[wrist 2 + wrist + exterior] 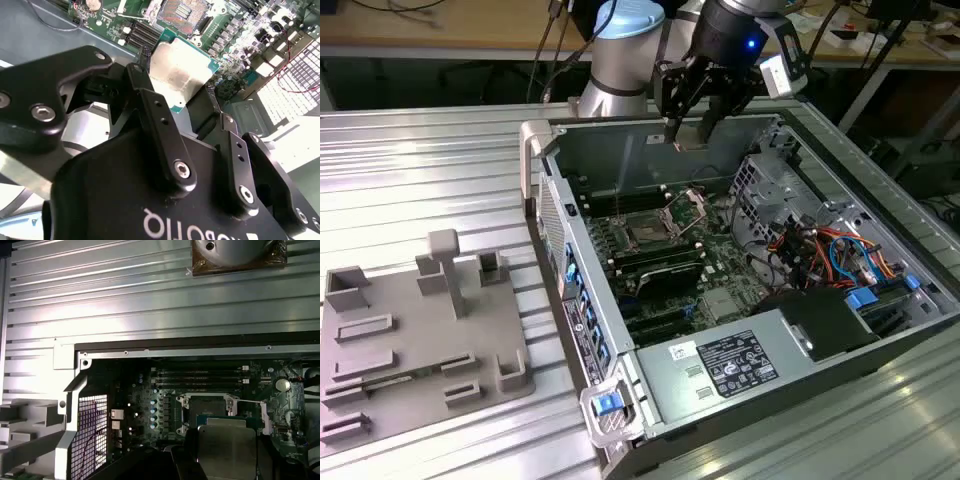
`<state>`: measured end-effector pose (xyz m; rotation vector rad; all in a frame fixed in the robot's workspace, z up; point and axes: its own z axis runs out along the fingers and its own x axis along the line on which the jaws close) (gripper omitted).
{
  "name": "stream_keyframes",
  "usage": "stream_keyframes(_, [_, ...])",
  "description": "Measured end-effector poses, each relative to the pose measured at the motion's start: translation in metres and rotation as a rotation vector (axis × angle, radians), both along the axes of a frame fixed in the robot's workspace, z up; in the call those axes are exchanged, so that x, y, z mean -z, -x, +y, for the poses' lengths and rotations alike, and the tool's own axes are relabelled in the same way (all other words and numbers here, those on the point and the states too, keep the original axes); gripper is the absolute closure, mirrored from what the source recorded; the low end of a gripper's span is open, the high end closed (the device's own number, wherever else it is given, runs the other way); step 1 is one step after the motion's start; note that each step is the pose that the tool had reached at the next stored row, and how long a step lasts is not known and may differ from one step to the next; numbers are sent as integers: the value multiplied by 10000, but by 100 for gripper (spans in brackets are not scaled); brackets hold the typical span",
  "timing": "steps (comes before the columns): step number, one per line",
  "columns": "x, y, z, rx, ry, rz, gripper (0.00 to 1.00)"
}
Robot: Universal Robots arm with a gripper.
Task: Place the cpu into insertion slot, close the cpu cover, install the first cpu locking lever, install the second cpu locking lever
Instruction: 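Place the cpu into insertion slot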
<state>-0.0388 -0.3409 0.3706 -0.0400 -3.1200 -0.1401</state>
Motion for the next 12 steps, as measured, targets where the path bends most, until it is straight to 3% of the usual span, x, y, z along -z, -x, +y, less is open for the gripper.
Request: stream_keyframes(12, [0,0,0,0,0,0,45])
